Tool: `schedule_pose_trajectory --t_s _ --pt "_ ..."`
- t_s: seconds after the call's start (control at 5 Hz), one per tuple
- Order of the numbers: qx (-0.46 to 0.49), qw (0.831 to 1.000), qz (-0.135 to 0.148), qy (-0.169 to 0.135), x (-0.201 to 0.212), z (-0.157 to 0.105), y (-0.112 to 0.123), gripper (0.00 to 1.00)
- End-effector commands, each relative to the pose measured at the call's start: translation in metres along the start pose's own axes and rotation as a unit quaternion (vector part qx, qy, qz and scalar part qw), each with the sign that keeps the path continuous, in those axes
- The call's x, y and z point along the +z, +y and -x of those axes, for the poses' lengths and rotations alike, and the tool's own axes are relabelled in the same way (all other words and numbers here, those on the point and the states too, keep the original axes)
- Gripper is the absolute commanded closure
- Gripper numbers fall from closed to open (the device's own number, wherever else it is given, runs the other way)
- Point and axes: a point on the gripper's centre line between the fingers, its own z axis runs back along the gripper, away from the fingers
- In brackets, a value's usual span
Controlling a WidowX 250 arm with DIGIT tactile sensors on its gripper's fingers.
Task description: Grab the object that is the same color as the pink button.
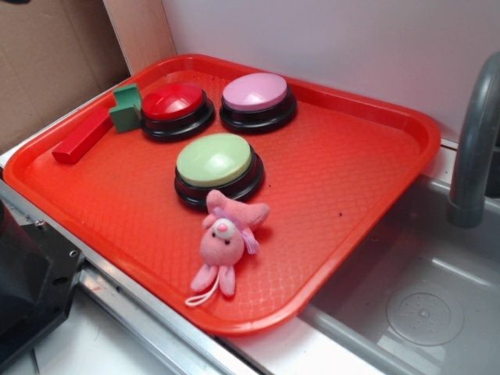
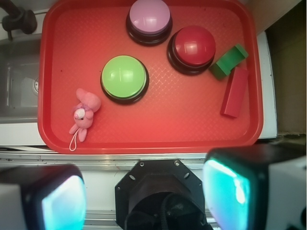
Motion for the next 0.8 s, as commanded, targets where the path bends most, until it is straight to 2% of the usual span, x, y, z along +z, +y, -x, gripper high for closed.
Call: schedule_pose_trajectory --t_s 0.0,0.2,0.4,0.6 --pt "0.0 1.0 0.0 0.0 0.0 0.0 0.0 0.0" --pt "0.018 1.0 -0.006 0.018 -0.015 -0.012 -0.034 0.0" --pt "0.018 1.0 0.015 -0.002 -0.033 -0.019 -0.053 0.0" --pt "0.055 0.997 0.046 -0.02 -0.068 -0.018 -0.074 0.0"
